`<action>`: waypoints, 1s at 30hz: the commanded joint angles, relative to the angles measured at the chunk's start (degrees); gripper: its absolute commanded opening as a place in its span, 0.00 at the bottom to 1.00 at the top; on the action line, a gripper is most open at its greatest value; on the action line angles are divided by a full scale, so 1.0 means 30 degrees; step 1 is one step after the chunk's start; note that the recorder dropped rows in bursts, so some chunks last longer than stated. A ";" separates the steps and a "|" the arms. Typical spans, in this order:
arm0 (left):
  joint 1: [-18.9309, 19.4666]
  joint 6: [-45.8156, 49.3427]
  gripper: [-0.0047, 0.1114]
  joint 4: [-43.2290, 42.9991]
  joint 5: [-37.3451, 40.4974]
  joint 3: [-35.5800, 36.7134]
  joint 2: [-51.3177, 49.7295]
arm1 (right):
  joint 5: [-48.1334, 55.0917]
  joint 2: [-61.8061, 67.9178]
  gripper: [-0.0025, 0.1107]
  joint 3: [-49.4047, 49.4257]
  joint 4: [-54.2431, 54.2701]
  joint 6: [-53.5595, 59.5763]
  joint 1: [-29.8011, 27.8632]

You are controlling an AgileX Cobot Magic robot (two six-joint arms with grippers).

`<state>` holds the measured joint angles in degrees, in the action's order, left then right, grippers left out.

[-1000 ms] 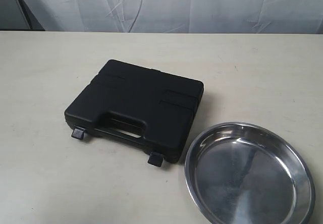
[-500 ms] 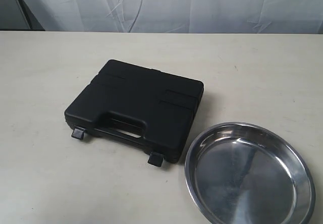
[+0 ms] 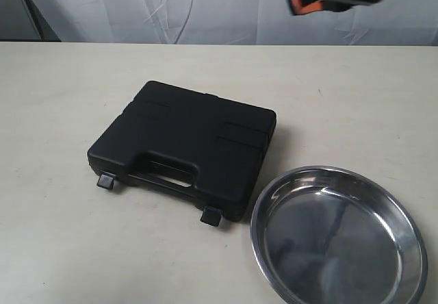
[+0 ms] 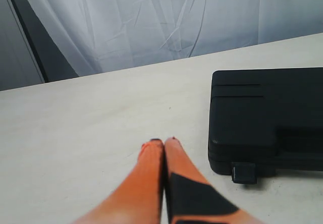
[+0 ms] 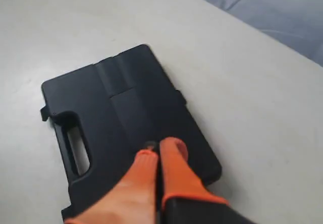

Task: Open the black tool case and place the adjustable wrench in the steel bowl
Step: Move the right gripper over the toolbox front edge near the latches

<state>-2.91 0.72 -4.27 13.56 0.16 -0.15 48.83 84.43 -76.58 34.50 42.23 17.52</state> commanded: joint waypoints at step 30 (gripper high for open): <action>-0.0023 -0.0036 0.04 0.0054 0.0046 -0.0055 0.0049 | 0.1605 1.1716 0.40 -0.5284 -0.9804 -0.2643 1.1195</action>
<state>-2.91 0.72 -4.27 13.56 0.16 -0.15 53.52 119.79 -92.00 3.69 34.55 51.11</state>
